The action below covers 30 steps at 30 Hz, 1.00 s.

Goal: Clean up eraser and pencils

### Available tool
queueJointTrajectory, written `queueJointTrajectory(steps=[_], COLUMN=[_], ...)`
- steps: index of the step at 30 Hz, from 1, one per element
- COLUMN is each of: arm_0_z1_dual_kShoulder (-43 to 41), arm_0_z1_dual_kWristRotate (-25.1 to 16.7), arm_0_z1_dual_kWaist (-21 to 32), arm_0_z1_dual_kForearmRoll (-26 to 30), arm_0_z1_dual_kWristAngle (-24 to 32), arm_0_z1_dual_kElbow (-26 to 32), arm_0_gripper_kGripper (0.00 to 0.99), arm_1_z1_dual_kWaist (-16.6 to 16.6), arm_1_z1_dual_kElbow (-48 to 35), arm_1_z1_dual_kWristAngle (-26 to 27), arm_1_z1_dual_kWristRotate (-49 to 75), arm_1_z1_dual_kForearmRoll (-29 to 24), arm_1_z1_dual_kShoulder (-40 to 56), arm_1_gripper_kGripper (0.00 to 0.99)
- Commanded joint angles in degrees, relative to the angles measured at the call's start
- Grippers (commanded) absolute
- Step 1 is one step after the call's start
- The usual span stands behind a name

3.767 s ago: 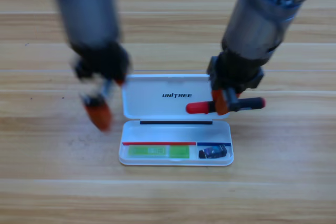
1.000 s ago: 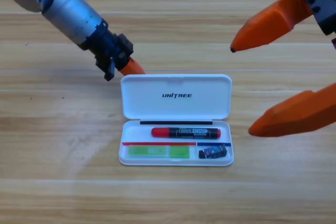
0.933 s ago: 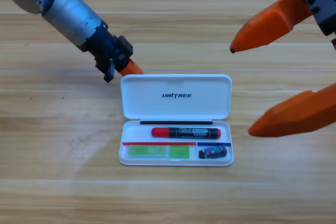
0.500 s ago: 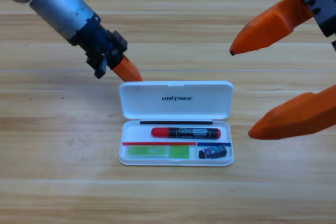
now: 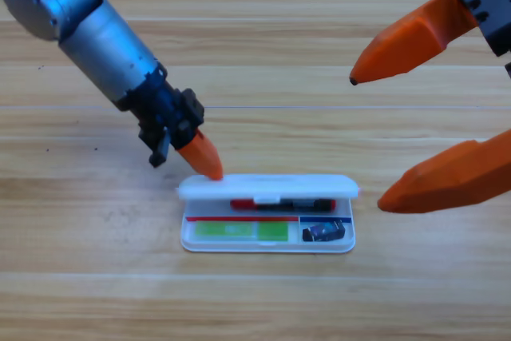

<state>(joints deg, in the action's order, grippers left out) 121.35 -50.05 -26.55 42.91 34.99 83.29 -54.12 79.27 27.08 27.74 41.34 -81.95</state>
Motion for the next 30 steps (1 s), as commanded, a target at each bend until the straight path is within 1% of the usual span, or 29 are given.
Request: queueJointTrajectory(steps=[1, 11, 22, 28, 30], arm_0_z1_dual_kShoulder=[-0.85, -1.99, -1.73, -1.11, -0.76], arm_0_z1_dual_kWristRotate=[1.27, 3.29, 4.34, 4.34, 4.34], arm_0_z1_dual_kWaist=[-3.94, -8.95, -12.03, -12.73, -12.91], arm_0_z1_dual_kForearmRoll=[-2.30, -6.78, -11.88, -18.39, -19.79], arm_0_z1_dual_kWristAngle=[-3.52, -9.24, -14.07, -17.15, -17.94], arm_0_z1_dual_kElbow=[-3.84, -8.49, -12.80, -18.25, -19.39], arm_0_gripper_kGripper=[0.000, 0.000, 0.000, 0.000, 0.000], arm_1_z1_dual_kWaist=[-0.63, -0.63, -0.63, -0.63, -0.63], arm_1_z1_dual_kElbow=[-1.93, -1.75, -1.67, -1.75, -1.67], arm_1_z1_dual_kWristAngle=[0.52, 0.79, 0.96, 0.96, 0.96], arm_1_z1_dual_kWristRotate=[-0.59, -1.03, -1.11, -1.11, -1.11], arm_1_z1_dual_kForearmRoll=[-0.56, -0.47, -0.47, -0.47, -0.47], arm_1_z1_dual_kShoulder=[-2.51, -2.51, -2.78, -2.87, -2.87], arm_1_gripper_kGripper=[0.990, 0.990, 0.990, 0.990, 0.990])
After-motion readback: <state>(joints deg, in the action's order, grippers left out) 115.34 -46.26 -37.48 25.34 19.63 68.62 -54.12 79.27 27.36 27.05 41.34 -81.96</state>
